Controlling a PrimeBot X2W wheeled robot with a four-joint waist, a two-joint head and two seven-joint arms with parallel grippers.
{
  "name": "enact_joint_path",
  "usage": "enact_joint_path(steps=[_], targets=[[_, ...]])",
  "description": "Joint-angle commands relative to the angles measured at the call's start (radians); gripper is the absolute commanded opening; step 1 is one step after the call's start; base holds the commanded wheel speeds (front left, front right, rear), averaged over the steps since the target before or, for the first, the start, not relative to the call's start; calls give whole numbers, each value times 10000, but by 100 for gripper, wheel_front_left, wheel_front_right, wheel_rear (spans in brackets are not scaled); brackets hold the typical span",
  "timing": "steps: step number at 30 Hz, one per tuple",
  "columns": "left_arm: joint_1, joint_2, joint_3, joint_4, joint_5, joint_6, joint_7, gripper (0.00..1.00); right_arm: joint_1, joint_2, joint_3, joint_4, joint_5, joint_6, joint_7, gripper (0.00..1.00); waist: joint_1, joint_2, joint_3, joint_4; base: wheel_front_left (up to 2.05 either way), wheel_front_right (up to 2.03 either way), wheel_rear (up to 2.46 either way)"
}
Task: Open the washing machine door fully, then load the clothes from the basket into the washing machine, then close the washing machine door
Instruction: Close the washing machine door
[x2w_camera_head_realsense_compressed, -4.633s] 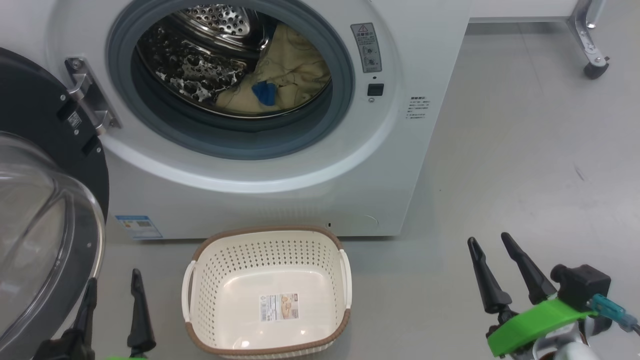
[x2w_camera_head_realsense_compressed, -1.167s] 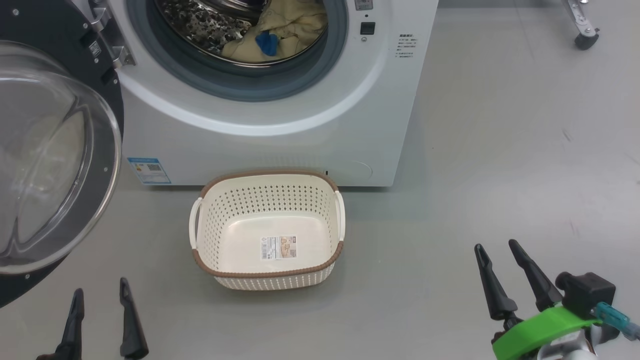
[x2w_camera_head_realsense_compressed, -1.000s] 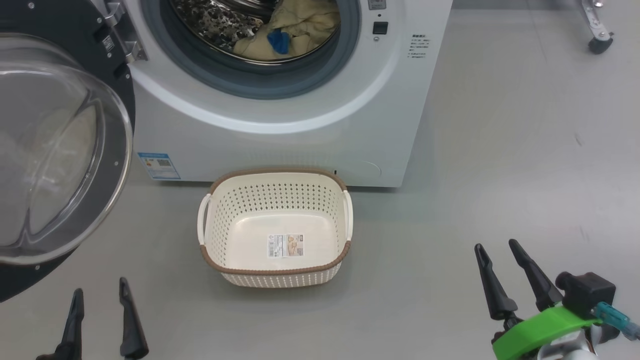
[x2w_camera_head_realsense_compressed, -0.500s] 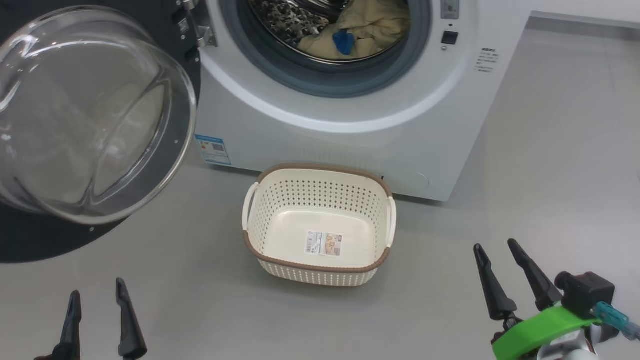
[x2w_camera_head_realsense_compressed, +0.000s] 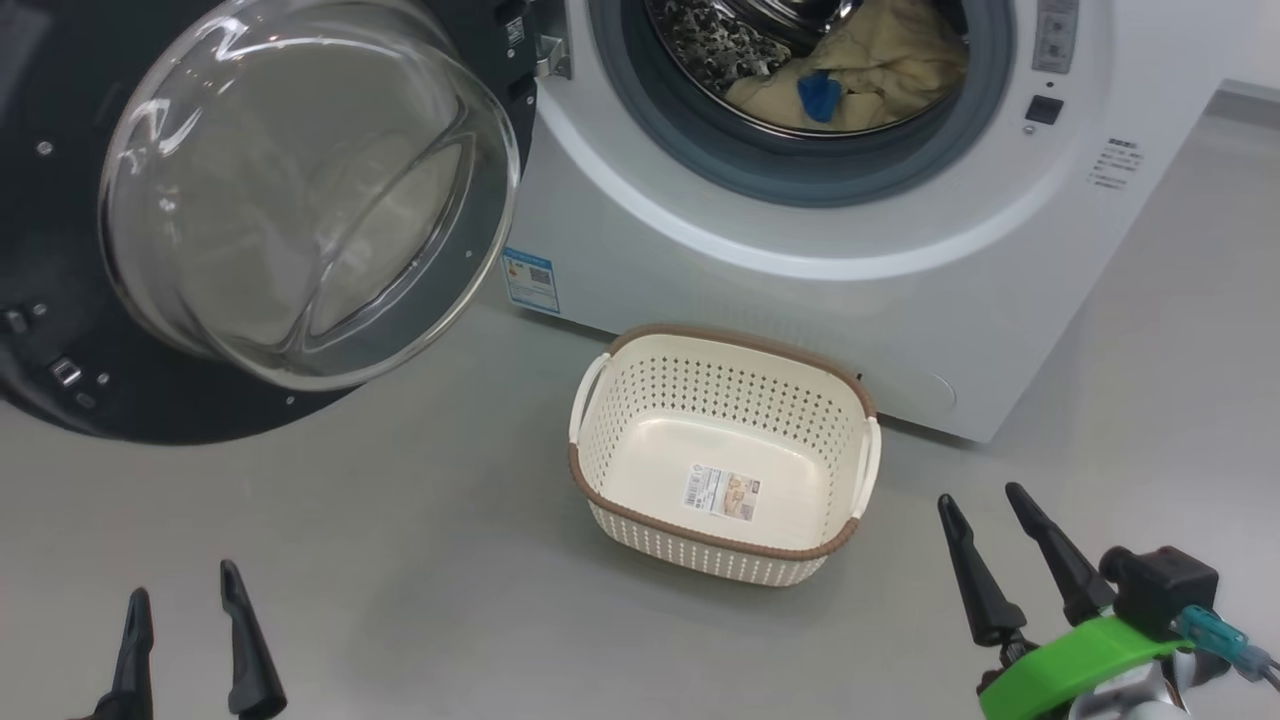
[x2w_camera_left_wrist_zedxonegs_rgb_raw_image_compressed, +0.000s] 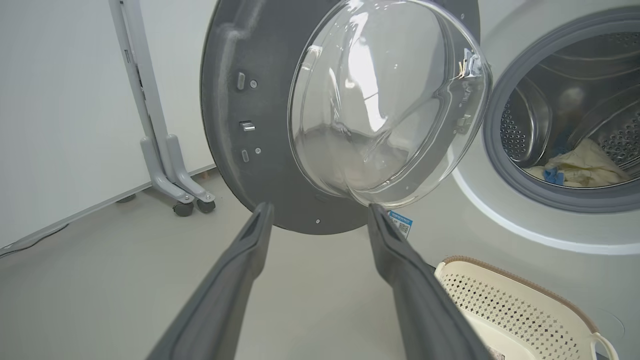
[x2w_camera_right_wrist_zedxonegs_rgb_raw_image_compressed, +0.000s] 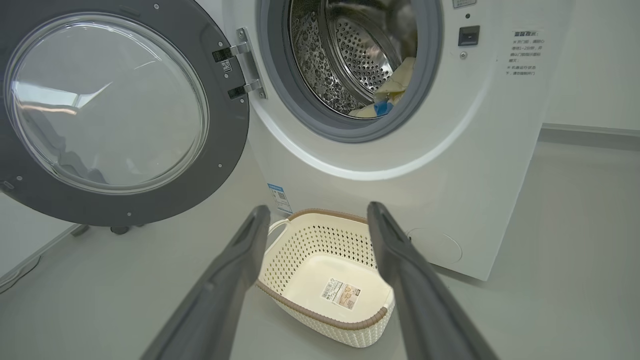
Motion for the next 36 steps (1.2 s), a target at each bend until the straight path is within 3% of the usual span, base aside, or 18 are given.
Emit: enact_joint_path(steps=[1,21,36], targets=[[-262,30,418,-275,67,-20,-67,100,-427,-293,139,-274,-84,-29,-67,100,0,-1,51,174,0,0,0],[-301,-582,881,-163,51,-359,-67,100,-777,-464,415,-220,-93,-29,-67,100,0,-1,428,1136,0,0,0],[-411,-963,1327,-149,211,-615,-67,100,-980,-561,562,-160,-66,-29,-67,100,0,-1,693,1338,0,0,0]])
